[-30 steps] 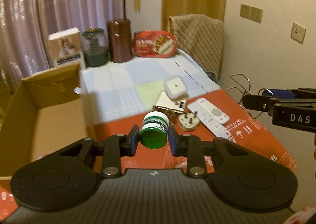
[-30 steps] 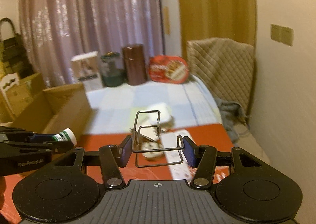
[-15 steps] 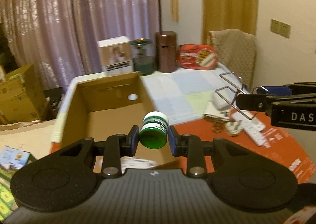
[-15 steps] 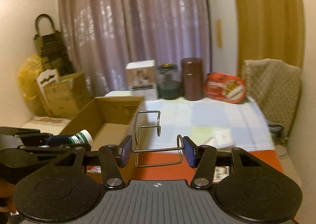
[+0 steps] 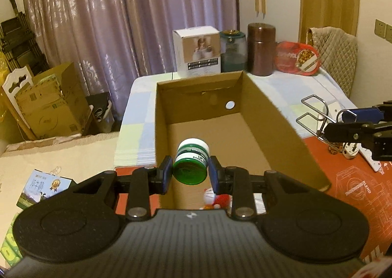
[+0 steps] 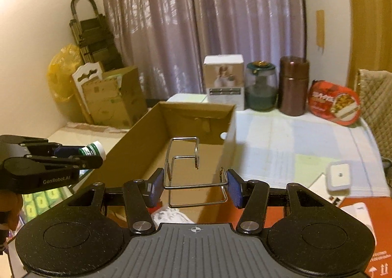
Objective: Organize rigid objects
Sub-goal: 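Carry both items over the cardboard box and open the left tool to drop the bottle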
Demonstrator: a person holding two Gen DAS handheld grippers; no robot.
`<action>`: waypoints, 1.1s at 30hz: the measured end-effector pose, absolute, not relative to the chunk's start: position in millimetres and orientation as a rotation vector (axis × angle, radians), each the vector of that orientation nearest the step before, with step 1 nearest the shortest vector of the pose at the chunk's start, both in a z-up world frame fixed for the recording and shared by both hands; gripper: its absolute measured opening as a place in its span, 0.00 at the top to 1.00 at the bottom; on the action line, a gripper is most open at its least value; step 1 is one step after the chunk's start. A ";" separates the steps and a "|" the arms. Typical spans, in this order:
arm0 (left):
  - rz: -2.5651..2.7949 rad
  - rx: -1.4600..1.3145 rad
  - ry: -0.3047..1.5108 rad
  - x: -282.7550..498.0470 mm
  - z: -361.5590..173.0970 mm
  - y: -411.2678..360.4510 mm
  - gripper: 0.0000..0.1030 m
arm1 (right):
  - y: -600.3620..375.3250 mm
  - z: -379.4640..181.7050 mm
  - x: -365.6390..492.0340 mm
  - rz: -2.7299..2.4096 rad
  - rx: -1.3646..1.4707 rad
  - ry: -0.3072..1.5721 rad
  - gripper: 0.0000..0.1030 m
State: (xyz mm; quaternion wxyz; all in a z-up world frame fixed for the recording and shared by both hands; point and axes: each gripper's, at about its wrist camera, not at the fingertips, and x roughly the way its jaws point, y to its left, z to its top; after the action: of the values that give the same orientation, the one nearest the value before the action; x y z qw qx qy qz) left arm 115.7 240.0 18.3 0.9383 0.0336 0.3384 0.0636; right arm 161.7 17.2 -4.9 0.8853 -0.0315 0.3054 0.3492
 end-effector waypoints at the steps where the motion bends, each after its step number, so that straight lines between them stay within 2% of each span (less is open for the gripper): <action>1: 0.129 0.070 0.695 116.9 16.1 241.9 0.74 | 19.5 -6.8 163.6 0.730 -0.064 0.641 0.51; 18: 0.119 0.098 0.747 129.6 -19.1 247.1 0.74 | 44.4 -40.1 173.5 0.738 -0.097 0.704 0.51; 33: 0.153 0.066 0.693 115.6 -0.7 251.6 0.74 | 39.8 -38.9 170.2 0.734 -0.083 0.713 0.51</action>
State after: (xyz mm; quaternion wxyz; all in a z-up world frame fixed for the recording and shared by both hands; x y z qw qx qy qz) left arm 115.6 251.6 -0.7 0.9372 0.0321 0.3390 0.0749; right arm 170.2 39.8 -38.9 0.8711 -0.0398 0.3409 0.3512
